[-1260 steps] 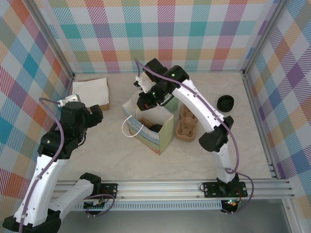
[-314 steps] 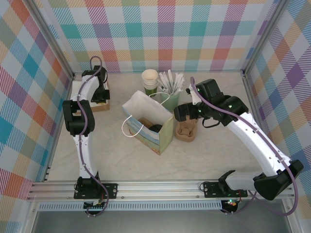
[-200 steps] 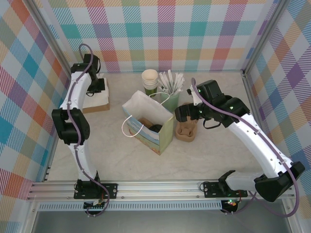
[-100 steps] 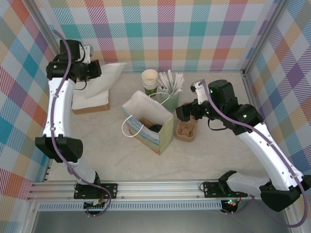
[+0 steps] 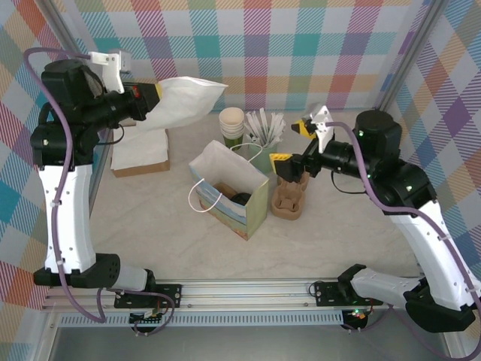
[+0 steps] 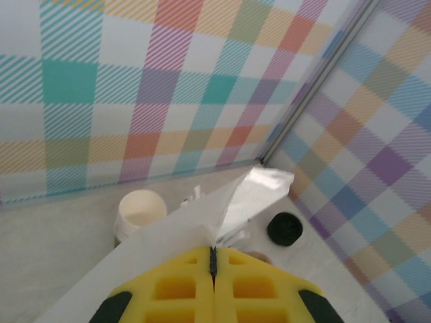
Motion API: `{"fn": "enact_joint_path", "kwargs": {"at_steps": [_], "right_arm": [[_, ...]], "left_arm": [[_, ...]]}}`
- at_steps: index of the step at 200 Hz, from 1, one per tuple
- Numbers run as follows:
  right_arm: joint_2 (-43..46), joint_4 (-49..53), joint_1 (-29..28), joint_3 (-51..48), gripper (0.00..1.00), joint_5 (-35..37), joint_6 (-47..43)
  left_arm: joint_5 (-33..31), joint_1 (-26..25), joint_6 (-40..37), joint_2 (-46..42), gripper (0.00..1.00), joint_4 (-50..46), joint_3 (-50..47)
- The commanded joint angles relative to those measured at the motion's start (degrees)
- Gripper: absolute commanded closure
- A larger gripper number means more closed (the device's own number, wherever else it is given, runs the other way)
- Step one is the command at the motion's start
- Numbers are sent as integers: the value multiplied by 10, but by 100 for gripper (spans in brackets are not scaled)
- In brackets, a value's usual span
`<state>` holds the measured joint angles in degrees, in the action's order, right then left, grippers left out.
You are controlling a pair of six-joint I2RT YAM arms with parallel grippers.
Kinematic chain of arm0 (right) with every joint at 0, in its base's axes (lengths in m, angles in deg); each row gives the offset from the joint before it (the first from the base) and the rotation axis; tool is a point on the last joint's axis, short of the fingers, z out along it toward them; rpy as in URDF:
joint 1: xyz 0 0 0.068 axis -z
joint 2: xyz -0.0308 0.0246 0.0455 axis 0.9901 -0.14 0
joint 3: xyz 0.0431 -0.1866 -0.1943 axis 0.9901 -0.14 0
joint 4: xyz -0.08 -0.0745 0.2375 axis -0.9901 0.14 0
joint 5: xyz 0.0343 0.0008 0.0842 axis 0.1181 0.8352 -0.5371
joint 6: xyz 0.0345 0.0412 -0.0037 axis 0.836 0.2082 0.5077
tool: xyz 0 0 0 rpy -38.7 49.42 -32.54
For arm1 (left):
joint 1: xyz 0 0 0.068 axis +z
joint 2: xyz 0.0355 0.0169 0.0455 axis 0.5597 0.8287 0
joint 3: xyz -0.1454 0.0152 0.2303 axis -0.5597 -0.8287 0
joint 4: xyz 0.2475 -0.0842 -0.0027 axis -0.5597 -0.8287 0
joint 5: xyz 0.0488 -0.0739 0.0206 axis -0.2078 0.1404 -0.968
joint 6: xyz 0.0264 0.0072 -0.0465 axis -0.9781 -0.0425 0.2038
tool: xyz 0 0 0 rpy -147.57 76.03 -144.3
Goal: Pack the takeout coffee
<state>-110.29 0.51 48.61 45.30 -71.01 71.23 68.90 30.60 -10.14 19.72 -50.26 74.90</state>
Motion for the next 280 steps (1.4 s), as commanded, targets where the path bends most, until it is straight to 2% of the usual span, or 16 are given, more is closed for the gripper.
{"fn": "enact_joint_path", "kwargs": {"at_steps": [1, 47, 87, 112, 151, 186, 230, 256, 280], "right_arm": [[4, -6, 0, 43, 0, -29, -53], [-9, 12, 0, 89, 0, 2, -83], [-29, 12, -4, 99, 0, 2, -103], [-66, 25, -21, 136, 0, 9, -122], [-143, 77, -56, 236, 0, 63, -186], [-206, 123, -75, 312, 0, 47, -202], [-262, 139, -103, 345, 0, 42, -185], [-292, 148, -108, 363, 8, 69, -168], [-318, 164, -108, 390, 23, 92, -156]], "left_arm": [[31, -19, 35, -24, 100, 63, -22], [65, -43, 63, -52, 100, 131, -84], [77, -96, 52, -55, 100, 153, -100], [75, -127, 41, -51, 100, 150, -100], [71, -160, 24, -42, 100, 139, -101], [69, -176, 20, -37, 100, 135, -97], [62, -184, 17, -41, 100, 129, -94], [64, -185, 13, -45, 100, 124, -94], [66, -186, 13, -50, 100, 126, -94]]}}
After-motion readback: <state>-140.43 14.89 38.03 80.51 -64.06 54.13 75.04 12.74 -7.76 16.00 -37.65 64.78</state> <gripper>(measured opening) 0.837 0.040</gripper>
